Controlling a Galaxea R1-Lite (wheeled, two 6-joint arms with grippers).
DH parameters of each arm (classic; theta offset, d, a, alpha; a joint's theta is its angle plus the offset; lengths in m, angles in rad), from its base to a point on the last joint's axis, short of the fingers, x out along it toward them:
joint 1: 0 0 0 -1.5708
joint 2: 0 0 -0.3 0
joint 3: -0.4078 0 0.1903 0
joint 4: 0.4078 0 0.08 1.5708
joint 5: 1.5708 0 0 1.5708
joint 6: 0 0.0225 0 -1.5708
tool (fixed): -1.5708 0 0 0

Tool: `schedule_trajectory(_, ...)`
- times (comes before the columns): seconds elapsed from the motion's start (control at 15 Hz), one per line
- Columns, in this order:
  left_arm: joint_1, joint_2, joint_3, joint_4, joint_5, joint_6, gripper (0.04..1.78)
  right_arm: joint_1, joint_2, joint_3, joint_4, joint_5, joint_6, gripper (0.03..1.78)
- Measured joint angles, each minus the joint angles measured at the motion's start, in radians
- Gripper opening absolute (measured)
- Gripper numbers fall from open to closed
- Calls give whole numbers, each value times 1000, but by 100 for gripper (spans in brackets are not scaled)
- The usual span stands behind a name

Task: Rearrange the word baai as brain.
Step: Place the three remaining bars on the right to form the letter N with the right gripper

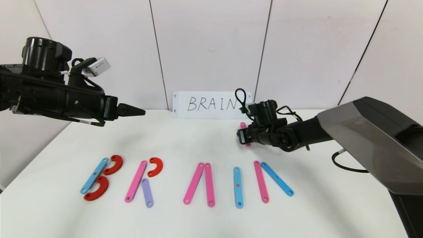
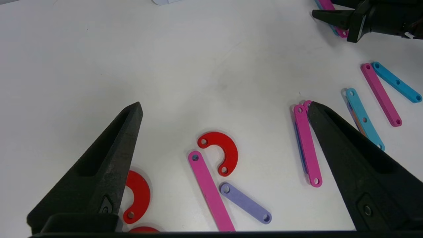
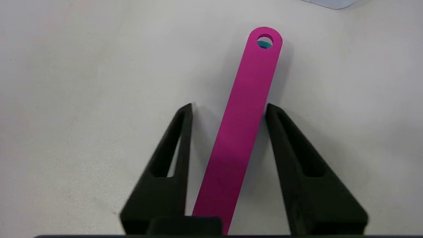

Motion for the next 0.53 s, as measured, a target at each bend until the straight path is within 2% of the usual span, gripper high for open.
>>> schedule_trajectory(0.2, 0, 0, -1, 0, 0, 0, 174, 3, 0, 0, 1, 0, 1, 33)
schedule_trajectory(0.53, 0, 0, -1, 0, 0, 0, 174, 0, -29, 28, 8, -1, 35, 31)
